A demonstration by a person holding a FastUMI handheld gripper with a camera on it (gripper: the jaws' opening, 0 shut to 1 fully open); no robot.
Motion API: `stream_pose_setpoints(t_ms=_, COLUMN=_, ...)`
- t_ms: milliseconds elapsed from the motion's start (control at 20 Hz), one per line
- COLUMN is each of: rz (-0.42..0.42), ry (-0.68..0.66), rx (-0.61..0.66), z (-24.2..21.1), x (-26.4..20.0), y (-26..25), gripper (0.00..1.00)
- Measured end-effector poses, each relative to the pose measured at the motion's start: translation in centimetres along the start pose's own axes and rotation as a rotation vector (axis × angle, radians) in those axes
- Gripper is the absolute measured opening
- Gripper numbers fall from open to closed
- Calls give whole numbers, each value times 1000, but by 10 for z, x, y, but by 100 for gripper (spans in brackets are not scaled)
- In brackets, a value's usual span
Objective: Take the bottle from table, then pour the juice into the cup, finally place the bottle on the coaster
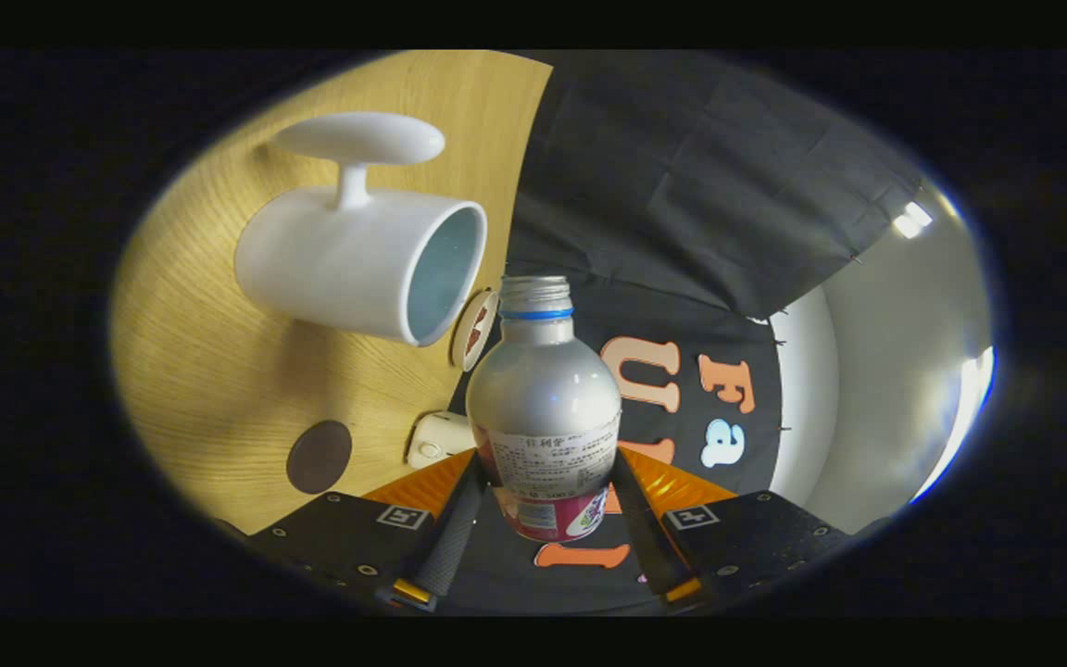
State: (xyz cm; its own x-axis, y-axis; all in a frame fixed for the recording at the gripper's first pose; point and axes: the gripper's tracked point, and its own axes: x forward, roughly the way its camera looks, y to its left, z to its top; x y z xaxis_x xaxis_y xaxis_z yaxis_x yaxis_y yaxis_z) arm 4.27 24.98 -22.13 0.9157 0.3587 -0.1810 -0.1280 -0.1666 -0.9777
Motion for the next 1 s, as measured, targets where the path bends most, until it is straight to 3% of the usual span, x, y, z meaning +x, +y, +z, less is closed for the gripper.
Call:
stream_pose_setpoints(t_ms=300, rz=109, ry=39, rx=380, z=-3, x=3, y=19, gripper=78)
stream_pose_setpoints(t_ms=650, rz=160, ry=88, rx=811, z=-17, x=11, y=19, gripper=78)
stream_pose_setpoints(t_ms=1000, rz=151, ry=205, rx=1262, z=-64, x=23, y=24, gripper=78)
